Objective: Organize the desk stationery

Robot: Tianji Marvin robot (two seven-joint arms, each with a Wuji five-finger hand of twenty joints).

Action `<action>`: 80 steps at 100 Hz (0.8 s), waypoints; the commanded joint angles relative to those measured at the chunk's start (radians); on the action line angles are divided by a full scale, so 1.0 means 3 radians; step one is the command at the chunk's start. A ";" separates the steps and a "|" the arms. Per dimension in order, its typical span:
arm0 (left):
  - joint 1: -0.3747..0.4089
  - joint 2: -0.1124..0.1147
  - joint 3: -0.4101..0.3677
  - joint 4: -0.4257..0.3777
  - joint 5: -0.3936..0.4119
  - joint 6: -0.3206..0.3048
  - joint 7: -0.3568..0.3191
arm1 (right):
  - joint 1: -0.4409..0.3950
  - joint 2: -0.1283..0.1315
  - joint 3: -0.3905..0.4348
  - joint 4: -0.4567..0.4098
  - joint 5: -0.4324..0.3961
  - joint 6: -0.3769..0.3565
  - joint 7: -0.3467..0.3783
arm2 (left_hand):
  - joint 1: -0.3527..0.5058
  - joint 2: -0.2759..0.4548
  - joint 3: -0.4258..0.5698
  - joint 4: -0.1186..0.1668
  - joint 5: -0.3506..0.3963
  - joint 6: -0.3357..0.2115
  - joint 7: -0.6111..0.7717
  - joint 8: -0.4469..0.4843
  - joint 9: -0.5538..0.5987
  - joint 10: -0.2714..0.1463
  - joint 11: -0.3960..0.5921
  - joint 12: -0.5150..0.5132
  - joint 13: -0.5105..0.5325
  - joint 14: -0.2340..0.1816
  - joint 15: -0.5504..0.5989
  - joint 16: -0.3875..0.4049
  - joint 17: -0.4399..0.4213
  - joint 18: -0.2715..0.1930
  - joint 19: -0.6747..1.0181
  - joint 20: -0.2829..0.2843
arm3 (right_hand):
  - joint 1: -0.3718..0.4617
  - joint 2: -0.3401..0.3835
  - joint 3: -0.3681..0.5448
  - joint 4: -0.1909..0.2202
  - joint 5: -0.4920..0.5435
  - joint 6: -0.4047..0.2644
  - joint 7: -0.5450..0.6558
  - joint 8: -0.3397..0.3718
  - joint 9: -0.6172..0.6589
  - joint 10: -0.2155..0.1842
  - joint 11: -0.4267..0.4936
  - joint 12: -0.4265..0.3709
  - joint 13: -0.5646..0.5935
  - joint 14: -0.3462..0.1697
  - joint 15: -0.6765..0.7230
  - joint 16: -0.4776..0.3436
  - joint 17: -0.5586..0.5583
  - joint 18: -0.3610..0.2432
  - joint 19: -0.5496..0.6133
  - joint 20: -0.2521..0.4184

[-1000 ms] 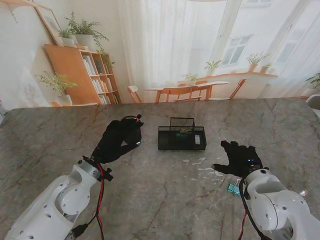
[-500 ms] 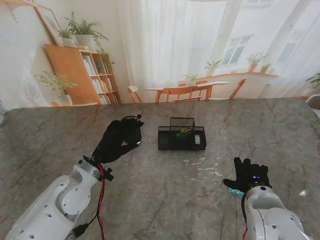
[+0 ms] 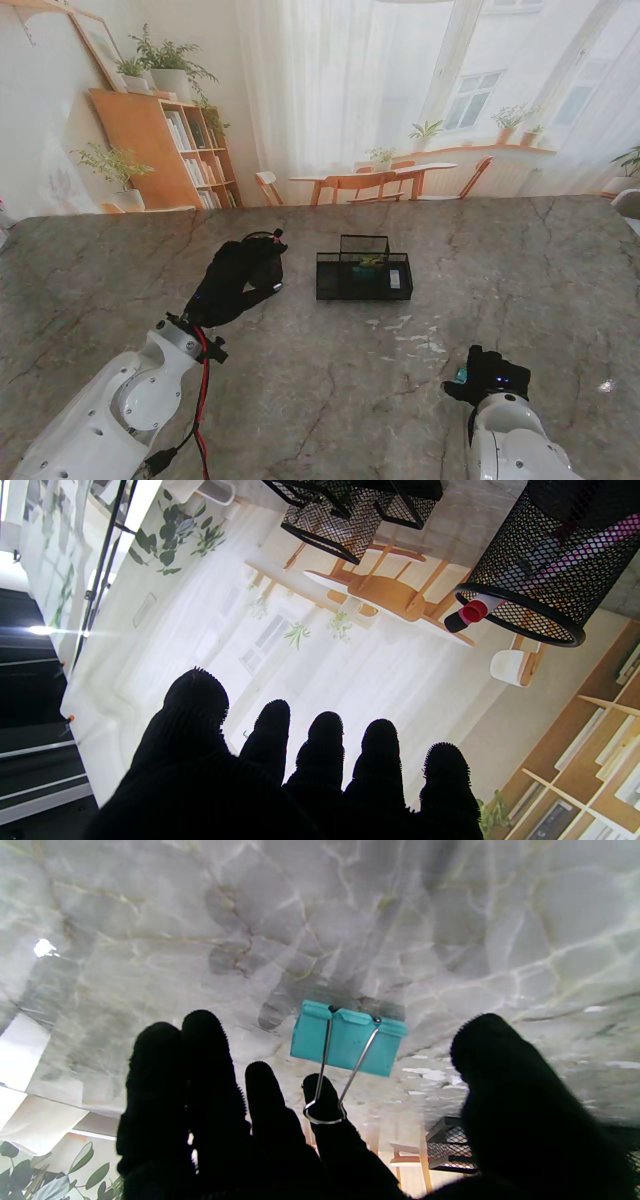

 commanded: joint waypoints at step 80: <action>-0.0014 -0.0008 0.0040 0.0005 -0.0018 -0.0002 -0.0031 | 0.0221 -0.0081 -0.0278 0.0448 0.0725 0.0466 -0.0722 | 0.0089 0.0273 -0.0092 -0.0402 0.0038 -0.0025 0.0019 0.0012 0.0025 -0.0002 -0.0009 0.0011 0.0059 -0.0033 0.0008 0.0029 -0.0043 -0.0031 0.0013 0.0011 | 0.0841 -0.0661 0.1029 0.0067 0.0967 0.0208 0.0638 0.0595 0.0581 -0.0105 0.1835 0.0228 0.1057 -0.0637 0.0349 -0.0398 0.1692 -0.0848 0.0077 -0.0869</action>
